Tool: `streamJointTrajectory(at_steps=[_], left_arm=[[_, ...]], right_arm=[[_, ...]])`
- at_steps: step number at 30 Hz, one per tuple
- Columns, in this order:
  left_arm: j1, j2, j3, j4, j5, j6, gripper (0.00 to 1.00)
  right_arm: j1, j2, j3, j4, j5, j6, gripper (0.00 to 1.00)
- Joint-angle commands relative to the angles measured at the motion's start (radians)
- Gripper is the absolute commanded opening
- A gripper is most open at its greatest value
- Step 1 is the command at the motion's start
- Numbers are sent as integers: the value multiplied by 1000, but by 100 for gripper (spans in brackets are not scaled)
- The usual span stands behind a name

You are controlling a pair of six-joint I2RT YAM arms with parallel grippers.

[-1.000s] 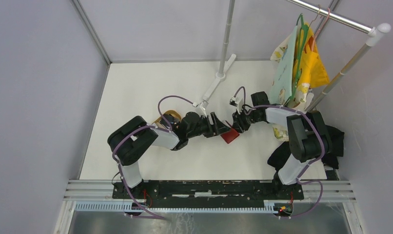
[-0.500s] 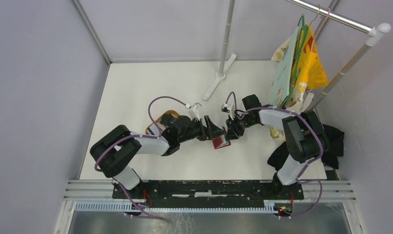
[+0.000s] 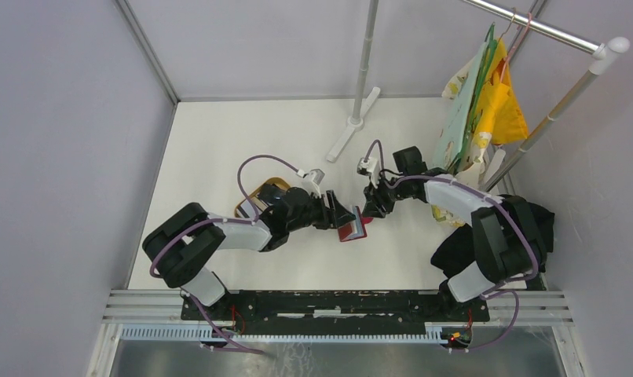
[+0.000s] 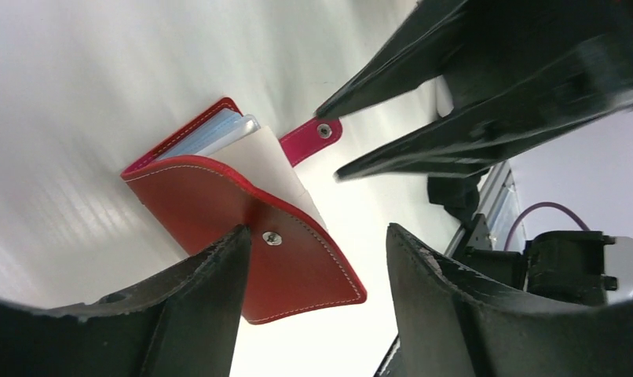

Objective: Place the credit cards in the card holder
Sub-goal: Close the card holder at the center of the board.

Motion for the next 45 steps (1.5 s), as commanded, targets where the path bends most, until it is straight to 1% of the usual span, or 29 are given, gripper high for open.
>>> streamJointTrajectory(at_steps=[1, 5, 8, 11, 14, 16, 18, 19, 21, 24, 26, 28, 33, 37, 39, 41, 45], left_arm=[[-4, 13, 48, -17, -25, 93, 68], [-4, 23, 70, -45, -31, 113, 65], [-4, 36, 85, -61, -33, 120, 60], [-4, 64, 124, -90, -29, 125, 57], [-4, 109, 168, -125, -27, 124, 51], [-3, 134, 191, -138, -28, 118, 45], [-2, 155, 202, -140, -27, 113, 39], [-2, 163, 205, -141, -27, 110, 37], [-1, 178, 216, -147, -26, 108, 35], [0, 190, 229, -160, -28, 111, 32], [3, 194, 242, -180, -34, 117, 31], [6, 191, 254, -196, -37, 127, 31], [23, 132, 271, -248, -53, 174, 33], [41, 67, 277, -321, -98, 248, 51], [59, 56, 283, -365, -102, 283, 57], [84, 71, 298, -397, -61, 316, 61], [132, 124, 338, -452, 33, 356, 64]], right_arm=[[-37, -116, -8, 59, 47, 0, 44], [-51, -150, -12, 63, 25, -8, 44], [-58, -176, -23, 64, -47, -34, 44], [-57, -209, -41, 49, -191, -106, 43], [-53, -266, -87, 44, -323, -225, 40], [-44, -313, -135, 52, -354, -338, 37], [-27, -361, -198, 119, -331, -382, 33], [-15, -379, -234, 162, -303, -387, 30], [26, -393, -274, 208, -227, -427, 24], [102, -351, -270, 197, -63, -493, 12], [132, -309, -253, 186, 33, -509, 9], [143, -272, -246, 192, 100, -505, 8], [154, -212, -238, 217, 194, -454, 7], [156, -195, -227, 216, 221, -436, 7], [156, -194, -226, 215, 212, -430, 8], [156, -194, -224, 215, 199, -422, 8], [156, -196, -219, 214, 176, -406, 8]])
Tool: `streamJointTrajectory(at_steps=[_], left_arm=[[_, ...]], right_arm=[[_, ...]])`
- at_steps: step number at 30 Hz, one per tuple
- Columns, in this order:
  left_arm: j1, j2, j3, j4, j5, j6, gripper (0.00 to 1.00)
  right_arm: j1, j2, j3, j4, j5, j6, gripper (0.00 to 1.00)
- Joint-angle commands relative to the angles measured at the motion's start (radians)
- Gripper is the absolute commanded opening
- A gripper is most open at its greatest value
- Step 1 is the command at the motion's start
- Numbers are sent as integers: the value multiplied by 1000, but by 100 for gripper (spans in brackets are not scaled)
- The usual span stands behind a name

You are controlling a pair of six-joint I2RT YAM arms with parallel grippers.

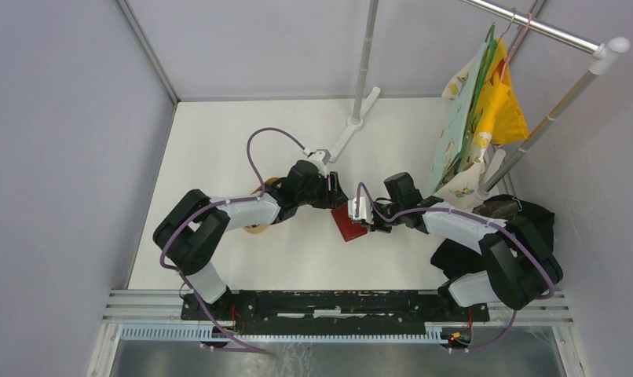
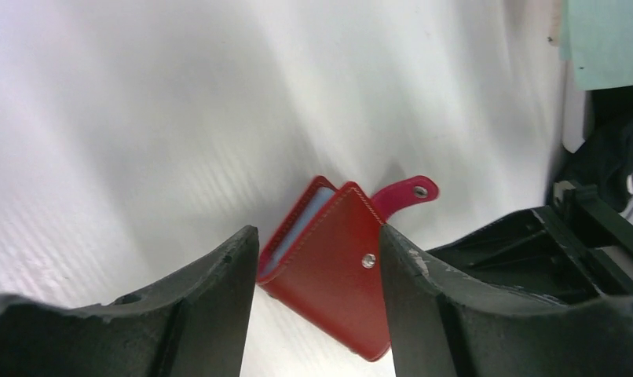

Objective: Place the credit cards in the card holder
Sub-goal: Close the card holder at the center of the board.

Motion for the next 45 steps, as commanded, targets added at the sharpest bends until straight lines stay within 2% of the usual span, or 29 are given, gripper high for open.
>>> streamJointTrajectory(at_steps=[1, 9, 16, 20, 25, 29, 32, 39, 42, 45], left_arm=[[43, 40, 64, -59, 111, 109, 64], [45, 123, 149, -173, 147, 90, 63], [41, 154, 138, -194, 154, 23, 43], [6, 119, 107, -197, 125, -27, 39], [-45, 49, 10, -178, 20, -136, 35], [-103, -12, -85, -107, -64, -238, 35], [-159, -66, -128, -97, -177, -268, 37], [-212, -308, -179, -151, -402, -180, 39], [-215, -411, -235, -99, -392, -130, 38], [-214, -498, -322, 77, -322, -81, 37]], right_arm=[[2, 4, 39, 18, 4, 27, 8], [3, 1, 48, 12, -19, 44, 8], [3, 1, 58, -4, -44, 46, 9], [2, 16, 79, -32, -63, 49, 10], [3, 33, 83, -45, -60, 51, 11], [3, 56, 97, -71, -33, 36, 11], [3, 56, 99, -86, -36, 17, 11], [3, 47, 108, -114, -88, -4, 12], [3, 39, 107, -111, -101, -6, 12], [2, 30, 109, -108, -110, -2, 12]])
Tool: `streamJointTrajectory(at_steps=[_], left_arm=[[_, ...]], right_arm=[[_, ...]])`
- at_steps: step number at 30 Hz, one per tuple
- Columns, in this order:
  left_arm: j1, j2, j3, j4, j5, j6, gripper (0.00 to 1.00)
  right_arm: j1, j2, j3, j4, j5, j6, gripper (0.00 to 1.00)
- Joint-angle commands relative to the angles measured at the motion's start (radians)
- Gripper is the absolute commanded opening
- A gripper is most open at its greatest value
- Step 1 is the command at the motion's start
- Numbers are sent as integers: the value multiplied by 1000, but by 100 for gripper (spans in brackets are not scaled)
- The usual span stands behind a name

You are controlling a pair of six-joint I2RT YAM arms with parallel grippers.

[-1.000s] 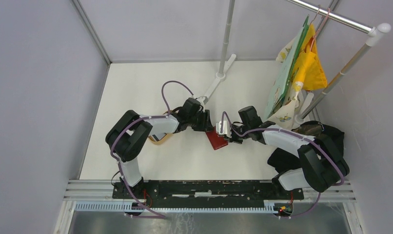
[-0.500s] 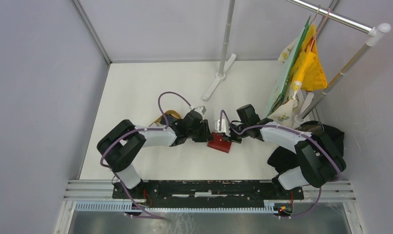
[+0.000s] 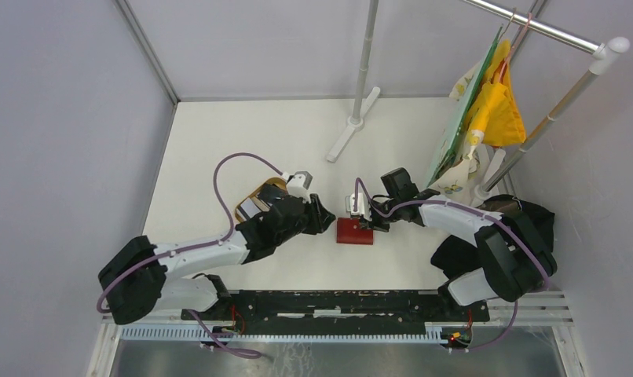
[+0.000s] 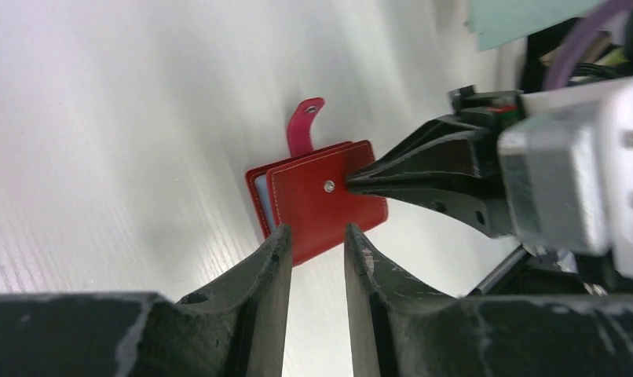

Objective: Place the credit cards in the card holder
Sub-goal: Close the card holder at the center of the board.

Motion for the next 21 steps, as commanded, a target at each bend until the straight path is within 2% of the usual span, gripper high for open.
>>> streamJointTrajectory(at_steps=[1, 4, 7, 11, 13, 16, 19, 21], left_arm=[[-2, -114, -105, 257, 19, 112, 37], [-1, -106, -70, 243, 67, 165, 38], [5, -89, -19, 178, 81, 120, 43], [29, -139, -66, 222, 88, 21, 72], [65, -120, -46, 212, 178, 18, 76], [90, -63, -6, 200, 337, 13, 71], [97, 4, 32, 182, 374, 9, 54], [99, 45, 25, 200, 370, -5, 47]], right_arm=[[3, -26, 33, -11, -45, -11, 12], [2, -44, 30, -6, -46, -16, 14], [3, -48, 23, 1, -40, -18, 14], [3, -51, 26, -1, -38, -19, 15], [3, -54, 24, 3, -33, -19, 15], [3, -50, 21, 8, -20, -24, 15], [2, -42, 21, 6, -14, -27, 15], [1, -38, 17, 7, -16, -29, 15]])
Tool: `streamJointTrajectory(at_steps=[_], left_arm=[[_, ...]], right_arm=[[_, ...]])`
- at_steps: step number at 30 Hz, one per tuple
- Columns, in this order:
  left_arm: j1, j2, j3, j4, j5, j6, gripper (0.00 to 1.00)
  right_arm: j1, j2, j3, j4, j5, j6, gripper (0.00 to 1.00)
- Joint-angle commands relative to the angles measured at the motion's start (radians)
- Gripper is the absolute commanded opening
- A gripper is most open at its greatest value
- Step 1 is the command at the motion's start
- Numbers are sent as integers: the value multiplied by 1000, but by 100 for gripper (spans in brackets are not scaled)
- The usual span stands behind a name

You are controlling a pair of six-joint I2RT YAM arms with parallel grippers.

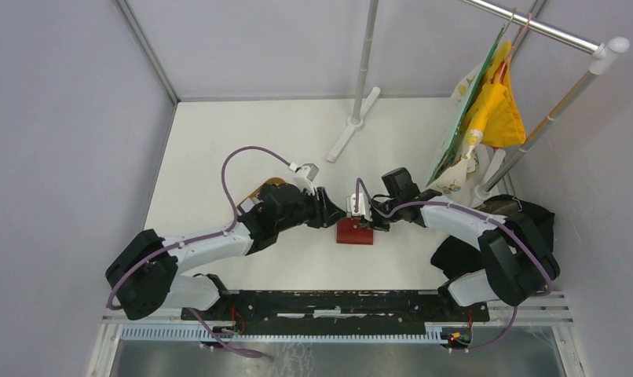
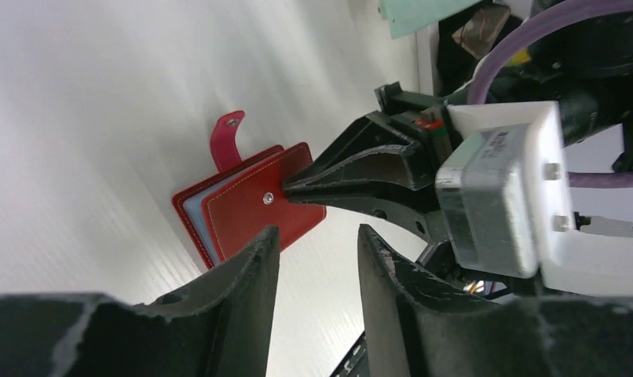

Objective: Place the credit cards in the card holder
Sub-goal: Close the card holder at the center of the board.

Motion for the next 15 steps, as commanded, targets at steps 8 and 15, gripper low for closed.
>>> streamJointTrajectory(at_steps=[8, 15], left_arm=[[6, 288, 31, 178, 77, -116, 22], [4, 414, 81, 126, 4, -131, 11]], right_arm=[[1, 13, 21, 7, 21, -26, 14], [1, 9, 21, 2, 25, -42, 14]])
